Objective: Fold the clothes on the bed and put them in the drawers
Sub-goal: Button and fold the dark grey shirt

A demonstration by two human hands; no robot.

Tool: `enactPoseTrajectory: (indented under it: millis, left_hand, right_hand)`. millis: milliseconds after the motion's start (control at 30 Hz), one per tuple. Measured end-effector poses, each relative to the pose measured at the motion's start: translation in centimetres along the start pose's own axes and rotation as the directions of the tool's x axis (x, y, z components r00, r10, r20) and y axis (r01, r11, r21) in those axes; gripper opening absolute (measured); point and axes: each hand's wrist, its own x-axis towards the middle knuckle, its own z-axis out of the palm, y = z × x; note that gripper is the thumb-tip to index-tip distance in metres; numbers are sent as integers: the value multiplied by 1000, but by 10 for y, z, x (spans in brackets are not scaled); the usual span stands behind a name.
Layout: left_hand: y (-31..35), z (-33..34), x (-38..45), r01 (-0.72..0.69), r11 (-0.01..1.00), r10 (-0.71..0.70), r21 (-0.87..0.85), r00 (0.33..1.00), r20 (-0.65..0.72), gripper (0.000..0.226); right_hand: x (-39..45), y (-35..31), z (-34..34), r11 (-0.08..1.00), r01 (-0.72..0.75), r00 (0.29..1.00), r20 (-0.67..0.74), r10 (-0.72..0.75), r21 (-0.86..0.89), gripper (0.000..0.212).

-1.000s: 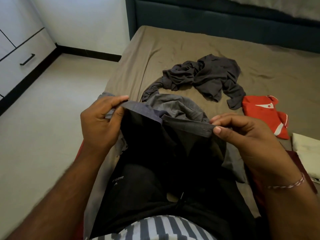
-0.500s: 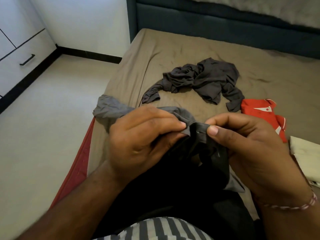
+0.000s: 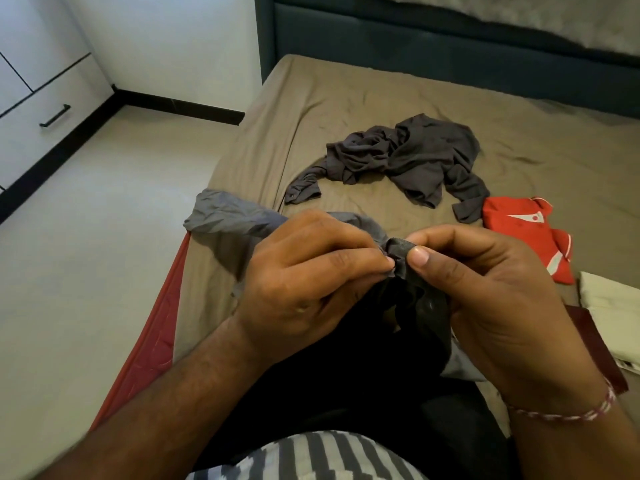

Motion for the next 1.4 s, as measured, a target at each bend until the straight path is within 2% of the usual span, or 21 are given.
enactPoseTrajectory:
  millis: [100,200,367,533,733,933,1033,1133,1233,1333,1400]
  left_hand:
    - [-3,1,-1,0,1000,1,18,1000,-1,12]
    - [-5,2,-2,14,1000,-14,-8,999,36,10]
    - [-7,5,1,235,956,-220,-174,971,98,10]
    - [-5,8,0,446,834,-424,-326,895,140,18]
    - [-4,16,0,615,719,-604,-324,783,148,15]
    - [0,21,-4,624,737,-614,-259,779,128,12]
    - [0,21,-7,589,770,-583,-246,806,106,9]
    - [-7,17,-5,555,808,-546,-199,831,103,9]
    - [-19,7,-2,519,852,-488,-70,835,253,10]
    - [-33,-9,-2,503,864,-456,-5,788,413,13]
    - [-43,-19,-5,461,882,-450,98,759,471,15]
  right_hand:
    - [-1,1,1,999,30,1000,11,-29,-45,20]
    - [-1,0,2,983,75,997,46,-68,-167,20]
    - [3,-1,-2,901,175,984,87,-153,-397,18]
    - [4,4,-4,779,243,966,70,-250,-578,9]
    - [8,13,-5,667,281,944,73,-323,-690,8]
    - [12,19,-6,598,331,929,140,-343,-730,4]
    - [14,19,-6,604,307,943,147,-300,-735,4]
    - [17,24,-5,660,273,954,109,-278,-700,4]
    - [21,32,-7,649,223,962,58,-266,-728,4]
    - [25,38,-12,731,135,986,18,-166,-669,11]
    - [27,41,-16,762,102,991,-2,-134,-639,19]
